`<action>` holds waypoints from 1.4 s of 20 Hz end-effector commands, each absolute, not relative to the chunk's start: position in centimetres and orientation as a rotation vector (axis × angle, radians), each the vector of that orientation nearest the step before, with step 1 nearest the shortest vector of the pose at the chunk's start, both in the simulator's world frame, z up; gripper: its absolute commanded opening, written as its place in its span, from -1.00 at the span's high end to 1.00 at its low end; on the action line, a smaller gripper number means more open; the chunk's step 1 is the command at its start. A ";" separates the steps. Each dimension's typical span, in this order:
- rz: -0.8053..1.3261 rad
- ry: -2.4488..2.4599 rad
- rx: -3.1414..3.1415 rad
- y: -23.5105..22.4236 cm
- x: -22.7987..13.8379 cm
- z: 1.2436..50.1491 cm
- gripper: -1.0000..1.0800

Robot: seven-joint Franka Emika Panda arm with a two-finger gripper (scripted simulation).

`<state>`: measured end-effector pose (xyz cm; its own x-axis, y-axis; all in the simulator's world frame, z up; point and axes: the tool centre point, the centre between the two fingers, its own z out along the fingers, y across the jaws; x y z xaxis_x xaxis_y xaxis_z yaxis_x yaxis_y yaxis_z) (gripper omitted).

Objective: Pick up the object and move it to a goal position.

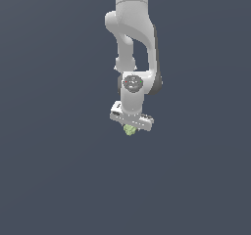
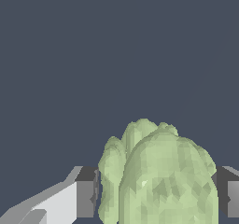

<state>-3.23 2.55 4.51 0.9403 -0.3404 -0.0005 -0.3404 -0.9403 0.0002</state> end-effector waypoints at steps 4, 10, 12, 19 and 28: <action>0.000 -0.543 3.094 2.5 -3.2 4.4 1.00; 0.003 -0.543 3.095 2.5 -3.1 4.5 1.00; 0.003 -0.543 3.095 2.5 -3.1 4.6 1.00; 0.003 -0.543 3.095 1.4 -2.2 6.6 1.00; 0.002 -0.543 3.095 -1.8 0.5 12.4 1.00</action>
<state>-0.01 -1.11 11.22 0.9402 -0.3405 0.0011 -0.3405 -0.9402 -0.0007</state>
